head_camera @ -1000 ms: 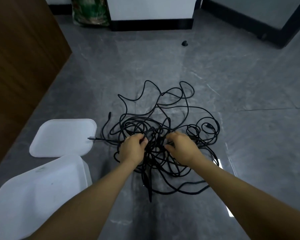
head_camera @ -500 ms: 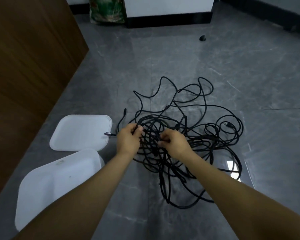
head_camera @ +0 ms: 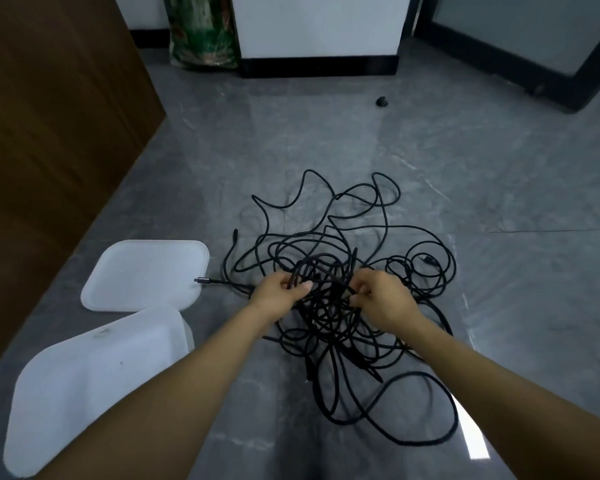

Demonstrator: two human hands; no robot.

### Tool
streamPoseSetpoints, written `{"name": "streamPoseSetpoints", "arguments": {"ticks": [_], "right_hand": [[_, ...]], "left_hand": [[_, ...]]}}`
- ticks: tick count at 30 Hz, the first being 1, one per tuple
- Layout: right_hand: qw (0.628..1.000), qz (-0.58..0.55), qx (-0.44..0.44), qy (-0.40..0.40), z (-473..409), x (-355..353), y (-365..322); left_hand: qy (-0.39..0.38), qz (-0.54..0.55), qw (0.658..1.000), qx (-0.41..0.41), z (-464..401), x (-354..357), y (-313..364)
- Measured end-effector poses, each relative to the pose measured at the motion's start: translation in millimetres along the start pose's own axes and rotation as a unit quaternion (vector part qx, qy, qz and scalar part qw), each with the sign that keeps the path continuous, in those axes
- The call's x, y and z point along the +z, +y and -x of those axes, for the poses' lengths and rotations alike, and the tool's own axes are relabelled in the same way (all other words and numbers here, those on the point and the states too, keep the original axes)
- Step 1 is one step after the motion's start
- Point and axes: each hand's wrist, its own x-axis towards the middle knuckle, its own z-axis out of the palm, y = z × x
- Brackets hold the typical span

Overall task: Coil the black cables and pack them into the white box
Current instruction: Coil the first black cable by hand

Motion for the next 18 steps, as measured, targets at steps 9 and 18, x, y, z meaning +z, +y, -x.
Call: {"name": "streamPoseSetpoints", "arguments": {"ticks": [9,18], "right_hand": [[0.989,-0.082,-0.051,0.113,-13,-20,-21],[0.974,0.183,-0.130,0.017,-36,-31,-32]], "left_hand": [[0.052,-0.090,0.984,0.147,13,-5,16],[0.021,-0.077,0.985,0.156,12,-33,22]]}}
